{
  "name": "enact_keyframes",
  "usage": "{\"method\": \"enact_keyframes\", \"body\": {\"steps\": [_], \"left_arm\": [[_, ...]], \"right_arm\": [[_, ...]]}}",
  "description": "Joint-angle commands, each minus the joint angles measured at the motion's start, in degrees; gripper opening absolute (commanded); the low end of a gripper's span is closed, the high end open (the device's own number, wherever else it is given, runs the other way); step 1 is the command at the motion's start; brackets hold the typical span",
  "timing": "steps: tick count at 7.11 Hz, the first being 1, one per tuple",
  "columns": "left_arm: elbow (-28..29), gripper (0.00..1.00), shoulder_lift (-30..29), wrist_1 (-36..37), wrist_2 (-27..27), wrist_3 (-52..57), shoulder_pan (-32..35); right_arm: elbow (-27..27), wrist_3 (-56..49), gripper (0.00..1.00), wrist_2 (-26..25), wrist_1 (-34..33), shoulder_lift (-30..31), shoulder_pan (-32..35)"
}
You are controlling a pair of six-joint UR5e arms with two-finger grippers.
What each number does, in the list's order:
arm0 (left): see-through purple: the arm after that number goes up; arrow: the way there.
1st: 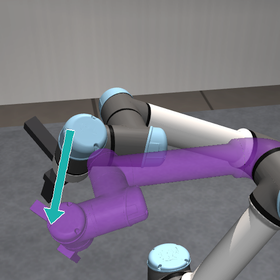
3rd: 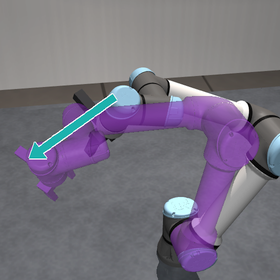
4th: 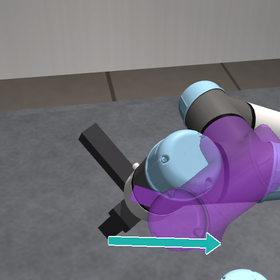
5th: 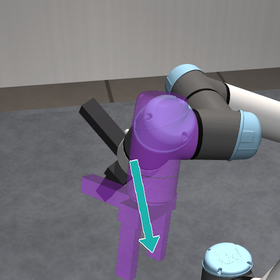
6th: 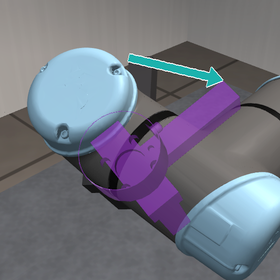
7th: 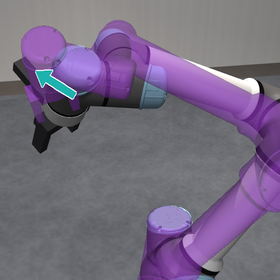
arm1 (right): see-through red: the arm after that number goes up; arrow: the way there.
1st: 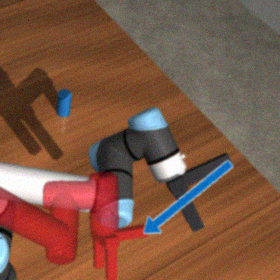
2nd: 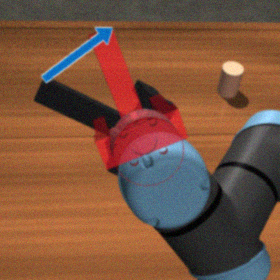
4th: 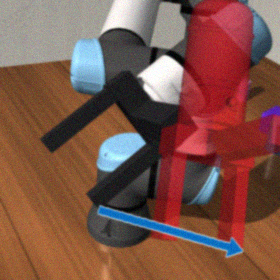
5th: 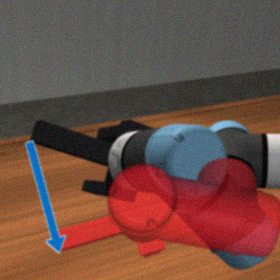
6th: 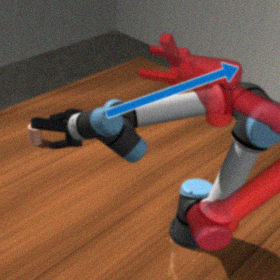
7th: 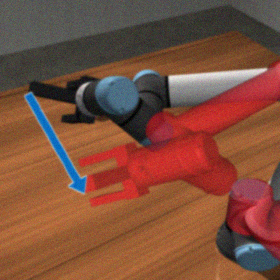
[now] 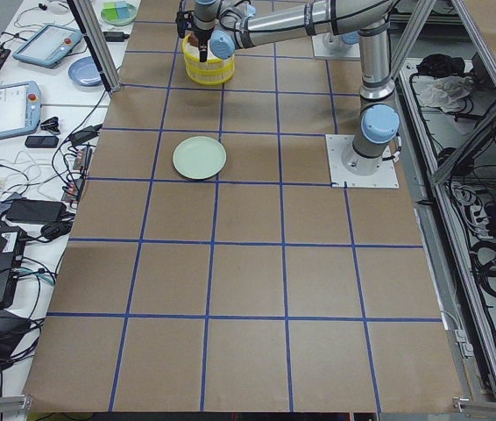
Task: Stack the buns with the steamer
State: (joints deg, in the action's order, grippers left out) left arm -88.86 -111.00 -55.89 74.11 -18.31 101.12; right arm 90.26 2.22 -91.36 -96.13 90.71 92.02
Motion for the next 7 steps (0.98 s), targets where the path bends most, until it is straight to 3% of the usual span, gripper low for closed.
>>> {"method": "enact_keyframes", "body": {"steps": [1, 2, 4, 7], "left_arm": [[0.1, 1.00, 4.5, -9.4, 7.6, 12.0, -8.8], [0.3, 1.00, 6.7, -13.7, 8.1, 16.7, -12.7], [2.9, 1.00, 14.4, -28.0, 14.7, 21.7, -15.5], [1.4, 1.00, 20.6, -32.6, 15.1, 21.7, -15.7]], "right_arm": [[0.1, 0.1, 1.00, -0.1, 0.8, 0.3, 0.0], [0.0, 0.1, 1.00, -0.1, 0.9, 0.3, 0.0], [0.0, 0.1, 1.00, -0.1, 2.3, 0.6, 0.0], [-0.1, 0.2, 1.00, -0.1, 4.5, 0.7, 0.0]]}}
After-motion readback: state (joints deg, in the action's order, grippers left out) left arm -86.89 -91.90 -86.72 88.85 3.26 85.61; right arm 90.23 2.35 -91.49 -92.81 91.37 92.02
